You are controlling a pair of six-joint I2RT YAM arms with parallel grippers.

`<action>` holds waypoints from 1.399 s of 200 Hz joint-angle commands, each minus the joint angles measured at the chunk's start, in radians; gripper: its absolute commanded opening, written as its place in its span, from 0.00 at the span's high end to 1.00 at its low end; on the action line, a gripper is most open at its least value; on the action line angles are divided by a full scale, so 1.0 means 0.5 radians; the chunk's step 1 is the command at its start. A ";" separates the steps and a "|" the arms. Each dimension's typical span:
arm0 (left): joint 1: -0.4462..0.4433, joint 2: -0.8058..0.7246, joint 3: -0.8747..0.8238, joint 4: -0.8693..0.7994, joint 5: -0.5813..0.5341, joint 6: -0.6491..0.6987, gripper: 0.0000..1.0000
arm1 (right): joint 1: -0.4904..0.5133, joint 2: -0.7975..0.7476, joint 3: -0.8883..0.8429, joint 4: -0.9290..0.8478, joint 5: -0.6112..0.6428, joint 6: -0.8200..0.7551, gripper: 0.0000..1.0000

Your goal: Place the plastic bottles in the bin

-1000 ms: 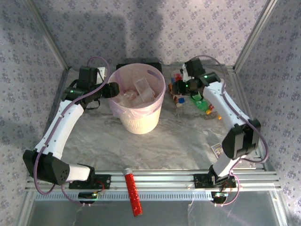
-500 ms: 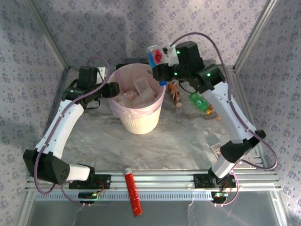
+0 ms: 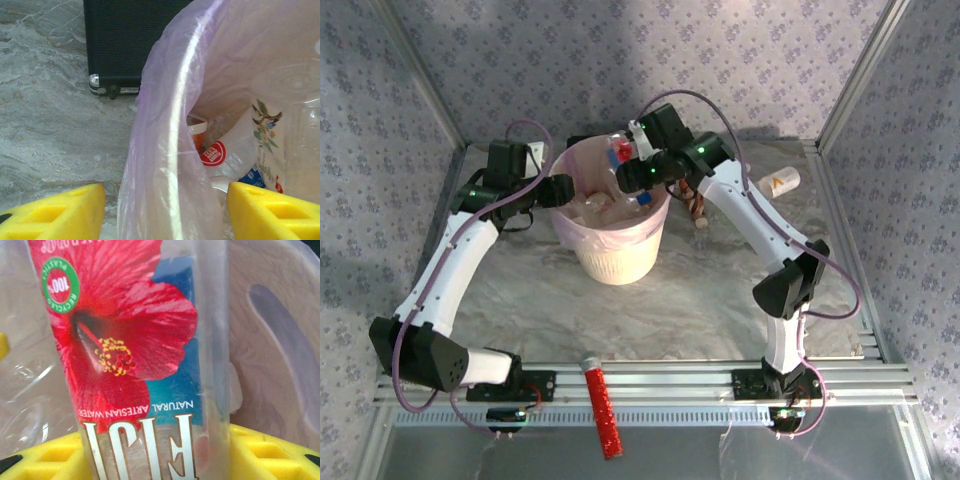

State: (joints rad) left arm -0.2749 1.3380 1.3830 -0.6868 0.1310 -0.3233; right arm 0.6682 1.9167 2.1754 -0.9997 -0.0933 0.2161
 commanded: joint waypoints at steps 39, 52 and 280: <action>0.004 0.012 0.030 -0.022 -0.006 0.015 0.35 | 0.071 0.110 -0.118 -0.134 -0.174 -0.113 0.43; 0.002 0.016 0.030 -0.019 -0.005 0.012 0.35 | 0.078 0.108 -0.132 -0.141 -0.172 -0.110 0.39; 0.004 0.026 0.059 -0.038 -0.004 0.018 0.35 | -0.693 -0.538 -0.617 0.189 -0.012 0.102 0.21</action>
State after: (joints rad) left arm -0.2749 1.3449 1.3907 -0.6842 0.1314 -0.3233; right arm 0.3901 1.6302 1.9430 -0.9478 -0.0853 0.2283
